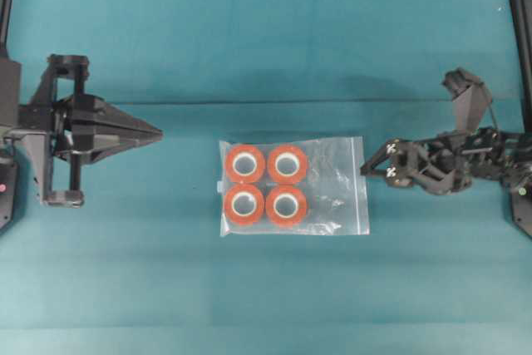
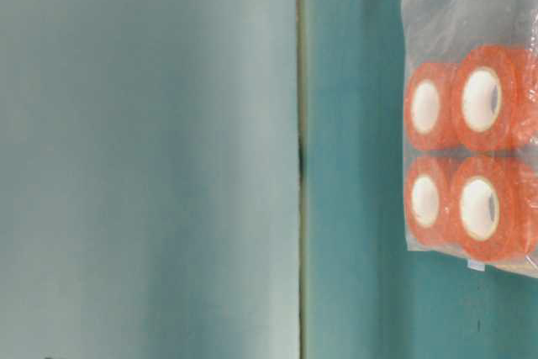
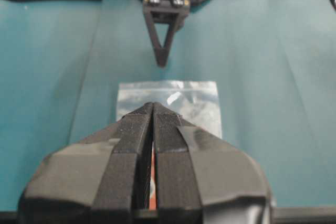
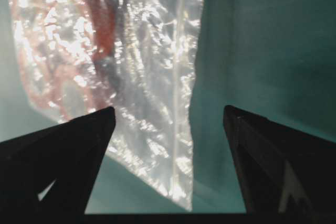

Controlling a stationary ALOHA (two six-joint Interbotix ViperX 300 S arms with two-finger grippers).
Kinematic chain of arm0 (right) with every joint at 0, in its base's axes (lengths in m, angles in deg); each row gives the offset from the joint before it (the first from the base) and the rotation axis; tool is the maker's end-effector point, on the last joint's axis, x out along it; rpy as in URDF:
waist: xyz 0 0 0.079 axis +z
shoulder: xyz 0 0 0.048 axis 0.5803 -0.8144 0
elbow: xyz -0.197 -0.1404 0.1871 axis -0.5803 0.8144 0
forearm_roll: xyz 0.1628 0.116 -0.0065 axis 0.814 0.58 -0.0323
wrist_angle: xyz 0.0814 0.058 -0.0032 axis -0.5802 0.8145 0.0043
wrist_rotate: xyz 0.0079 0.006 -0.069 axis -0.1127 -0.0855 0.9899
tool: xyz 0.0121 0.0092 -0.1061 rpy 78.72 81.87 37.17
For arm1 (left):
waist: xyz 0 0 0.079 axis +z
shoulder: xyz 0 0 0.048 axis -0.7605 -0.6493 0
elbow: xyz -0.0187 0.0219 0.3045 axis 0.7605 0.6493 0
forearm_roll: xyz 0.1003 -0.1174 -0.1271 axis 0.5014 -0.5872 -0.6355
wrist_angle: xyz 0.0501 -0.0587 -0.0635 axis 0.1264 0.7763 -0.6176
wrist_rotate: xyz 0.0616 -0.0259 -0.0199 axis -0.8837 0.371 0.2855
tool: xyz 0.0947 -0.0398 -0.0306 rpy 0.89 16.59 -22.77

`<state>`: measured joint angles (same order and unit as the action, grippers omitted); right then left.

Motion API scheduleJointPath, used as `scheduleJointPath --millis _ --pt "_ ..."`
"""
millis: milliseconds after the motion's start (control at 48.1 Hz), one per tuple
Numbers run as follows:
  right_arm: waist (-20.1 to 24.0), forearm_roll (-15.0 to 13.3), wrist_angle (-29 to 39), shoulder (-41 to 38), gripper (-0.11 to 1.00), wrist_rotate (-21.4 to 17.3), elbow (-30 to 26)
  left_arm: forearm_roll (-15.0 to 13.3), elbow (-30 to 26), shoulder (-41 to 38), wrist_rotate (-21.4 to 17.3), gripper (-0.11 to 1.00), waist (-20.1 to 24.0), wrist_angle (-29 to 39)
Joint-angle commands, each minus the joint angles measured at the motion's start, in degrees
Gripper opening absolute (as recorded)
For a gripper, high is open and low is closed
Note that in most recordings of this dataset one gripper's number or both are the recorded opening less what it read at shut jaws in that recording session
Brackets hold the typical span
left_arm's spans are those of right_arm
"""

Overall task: Hand over the clear zip bag and make it stand upright.
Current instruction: 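Close the right gripper on the bag's right edge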

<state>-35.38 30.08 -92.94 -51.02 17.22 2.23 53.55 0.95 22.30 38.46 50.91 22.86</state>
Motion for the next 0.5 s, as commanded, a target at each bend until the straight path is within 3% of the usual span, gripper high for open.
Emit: scheduleJointPath --millis 0,478 --pt "1.41 0.00 -2.29 -2.64 0.92 -1.67 -1.05 0.09 -1.49 0.00 -0.09 -0.01 0.35 0.09" --pt "2.64 0.09 -7.38 -11.87 0.92 -2.81 -6.86 0.09 -1.41 0.44 -0.09 -0.01 0.79 0.88"
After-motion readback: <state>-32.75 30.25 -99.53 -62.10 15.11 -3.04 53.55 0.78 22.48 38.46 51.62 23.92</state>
